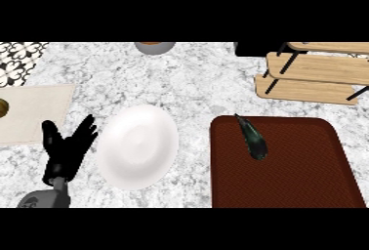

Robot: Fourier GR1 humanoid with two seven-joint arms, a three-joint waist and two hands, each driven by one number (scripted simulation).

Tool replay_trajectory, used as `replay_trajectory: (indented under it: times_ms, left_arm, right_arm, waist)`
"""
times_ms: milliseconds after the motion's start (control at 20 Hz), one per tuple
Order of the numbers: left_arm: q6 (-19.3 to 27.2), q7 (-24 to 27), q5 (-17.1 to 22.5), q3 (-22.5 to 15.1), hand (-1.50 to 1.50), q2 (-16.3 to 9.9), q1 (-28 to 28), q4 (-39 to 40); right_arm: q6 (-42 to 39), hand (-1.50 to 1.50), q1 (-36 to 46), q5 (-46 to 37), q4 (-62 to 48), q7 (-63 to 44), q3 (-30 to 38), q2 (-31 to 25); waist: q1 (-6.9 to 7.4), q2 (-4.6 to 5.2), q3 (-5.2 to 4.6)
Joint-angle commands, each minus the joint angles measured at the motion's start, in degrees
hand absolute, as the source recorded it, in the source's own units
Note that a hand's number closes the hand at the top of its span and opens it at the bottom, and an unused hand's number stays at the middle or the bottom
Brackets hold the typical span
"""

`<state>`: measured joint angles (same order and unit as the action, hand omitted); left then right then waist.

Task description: Pick the pear from the tray and place it in the tiered shelf

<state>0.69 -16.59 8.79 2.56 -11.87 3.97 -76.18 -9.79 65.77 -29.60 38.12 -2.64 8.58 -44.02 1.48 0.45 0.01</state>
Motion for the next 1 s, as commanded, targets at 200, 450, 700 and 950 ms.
replay_trajectory:
  times_ms: [200,450,700,950]
  left_arm:
    - [-0.72,1.08,-0.56,0.85,0.00,0.04,1.76,3.40]
    - [-0.13,-0.15,-0.63,-0.05,0.00,1.31,-0.33,-0.47]
    - [-2.22,-1.59,0.83,0.54,0.00,0.02,-0.79,-2.14]
    - [-0.69,-0.42,-0.27,1.44,0.00,-0.16,-0.94,-2.22]
  right_arm:
    - [-0.18,1.50,3.59,-1.61,-8.94,9.26,1.39,-1.98]
    - [1.41,1.50,3.94,-5.39,-10.70,9.10,-1.31,-0.27]
    - [5.56,-1.50,5.69,0.81,-14.21,4.86,6.85,0.48]
    - [5.06,-1.50,6.50,6.02,-14.47,3.09,11.79,1.16]
  waist:
    - [-0.27,0.00,0.00]
    - [-0.13,-0.06,-0.01]
    - [0.21,-0.06,0.04]
    - [-0.44,-0.27,0.02]
